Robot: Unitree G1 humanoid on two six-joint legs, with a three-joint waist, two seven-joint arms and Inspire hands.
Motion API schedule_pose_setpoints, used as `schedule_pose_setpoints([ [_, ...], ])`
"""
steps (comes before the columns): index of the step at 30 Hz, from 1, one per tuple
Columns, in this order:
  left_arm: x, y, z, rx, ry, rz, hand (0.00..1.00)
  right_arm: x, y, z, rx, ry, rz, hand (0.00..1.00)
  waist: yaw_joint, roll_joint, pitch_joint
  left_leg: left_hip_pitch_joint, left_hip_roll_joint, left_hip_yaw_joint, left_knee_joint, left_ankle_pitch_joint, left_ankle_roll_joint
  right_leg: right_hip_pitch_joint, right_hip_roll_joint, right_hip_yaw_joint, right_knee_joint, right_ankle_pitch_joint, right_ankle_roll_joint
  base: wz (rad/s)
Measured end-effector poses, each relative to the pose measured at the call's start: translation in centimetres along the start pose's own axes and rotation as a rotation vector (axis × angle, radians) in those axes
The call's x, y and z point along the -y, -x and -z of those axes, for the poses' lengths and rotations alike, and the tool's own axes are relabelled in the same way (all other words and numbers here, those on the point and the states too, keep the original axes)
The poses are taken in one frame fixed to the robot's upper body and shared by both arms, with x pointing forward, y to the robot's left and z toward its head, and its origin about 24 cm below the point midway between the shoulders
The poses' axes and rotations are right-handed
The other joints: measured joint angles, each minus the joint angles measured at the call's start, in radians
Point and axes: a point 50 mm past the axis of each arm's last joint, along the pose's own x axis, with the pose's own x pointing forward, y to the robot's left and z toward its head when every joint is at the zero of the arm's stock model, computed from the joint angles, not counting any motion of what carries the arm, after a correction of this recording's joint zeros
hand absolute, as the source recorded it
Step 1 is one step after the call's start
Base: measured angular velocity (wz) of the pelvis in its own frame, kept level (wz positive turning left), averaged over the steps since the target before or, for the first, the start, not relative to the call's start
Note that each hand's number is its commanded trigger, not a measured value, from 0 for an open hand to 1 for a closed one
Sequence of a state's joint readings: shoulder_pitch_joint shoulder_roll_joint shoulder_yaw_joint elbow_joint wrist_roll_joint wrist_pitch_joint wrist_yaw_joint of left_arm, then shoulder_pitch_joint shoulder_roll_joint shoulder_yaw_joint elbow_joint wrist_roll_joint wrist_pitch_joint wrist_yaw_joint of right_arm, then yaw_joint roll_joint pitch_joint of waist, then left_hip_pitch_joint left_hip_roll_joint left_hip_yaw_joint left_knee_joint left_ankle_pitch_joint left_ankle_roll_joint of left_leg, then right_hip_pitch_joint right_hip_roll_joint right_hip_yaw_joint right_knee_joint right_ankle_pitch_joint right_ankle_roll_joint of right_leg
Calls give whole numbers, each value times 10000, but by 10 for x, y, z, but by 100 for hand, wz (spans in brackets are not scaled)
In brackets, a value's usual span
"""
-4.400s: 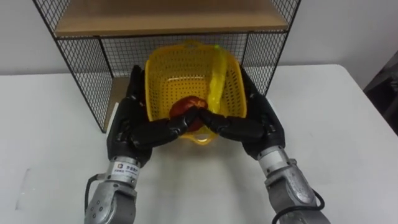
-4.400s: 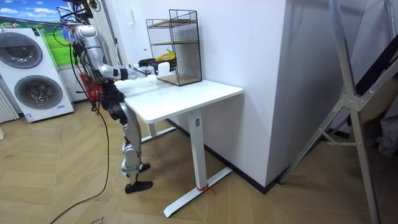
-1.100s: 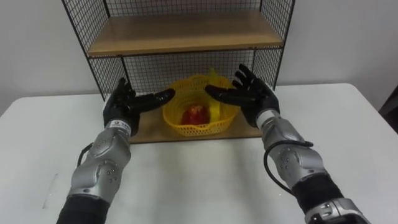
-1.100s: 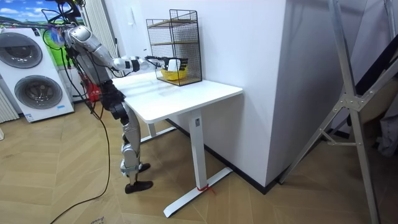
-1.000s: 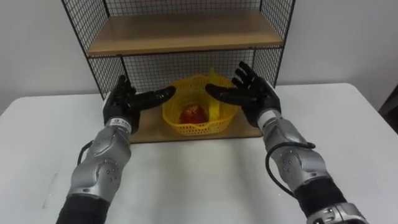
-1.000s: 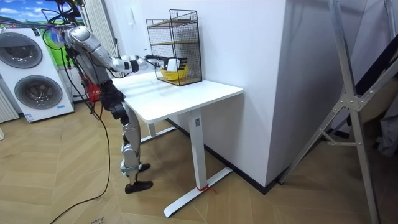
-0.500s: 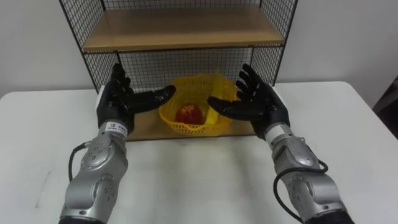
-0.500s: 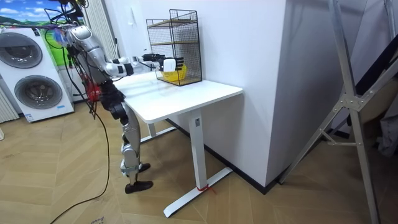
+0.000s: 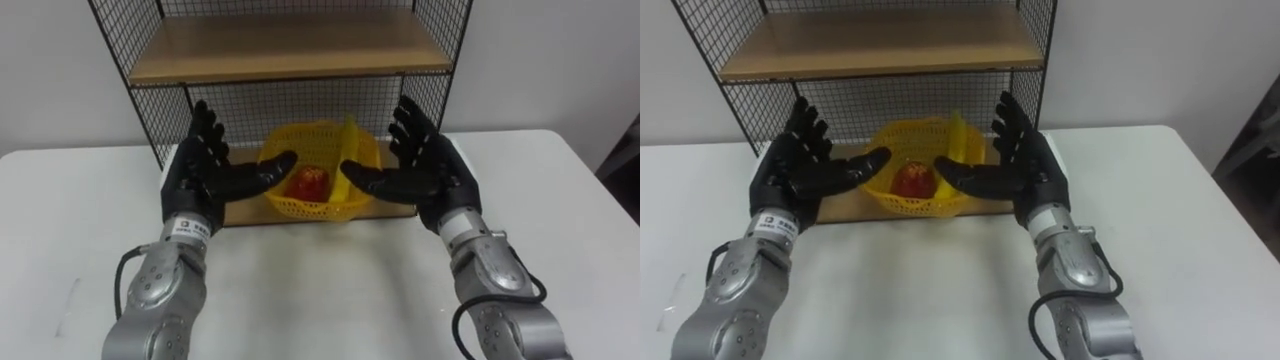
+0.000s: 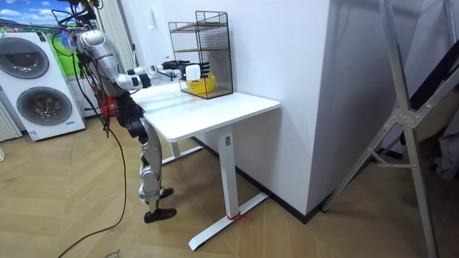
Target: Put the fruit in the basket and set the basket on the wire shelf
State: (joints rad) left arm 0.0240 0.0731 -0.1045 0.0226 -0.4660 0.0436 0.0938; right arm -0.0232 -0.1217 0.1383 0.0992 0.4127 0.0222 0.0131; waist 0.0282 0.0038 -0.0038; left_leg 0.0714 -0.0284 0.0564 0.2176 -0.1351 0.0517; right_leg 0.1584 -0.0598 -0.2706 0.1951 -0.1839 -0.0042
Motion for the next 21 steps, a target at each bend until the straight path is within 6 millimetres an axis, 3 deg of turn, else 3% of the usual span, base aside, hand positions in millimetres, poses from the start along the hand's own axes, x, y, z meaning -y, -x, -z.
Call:
schedule_pose_setpoints([
  [9, -2, 19, 4, 17, -61, 724, 0, 1, 18, 10, -287, 250, -392, 0, 33, -27, 15, -112, 55, 225, -12, -1, 0, -155, 53, 168, -65, 88, -29, -5],
  [21, -11, 45, 5, 475, -79, 565, 0, -5, 51, -5, 877, 1237, -728, 0, 4, -146, 7, -241, 79, 236, -20, -29, -32, -317, 68, 206, -56, 49, 31, -1],
])
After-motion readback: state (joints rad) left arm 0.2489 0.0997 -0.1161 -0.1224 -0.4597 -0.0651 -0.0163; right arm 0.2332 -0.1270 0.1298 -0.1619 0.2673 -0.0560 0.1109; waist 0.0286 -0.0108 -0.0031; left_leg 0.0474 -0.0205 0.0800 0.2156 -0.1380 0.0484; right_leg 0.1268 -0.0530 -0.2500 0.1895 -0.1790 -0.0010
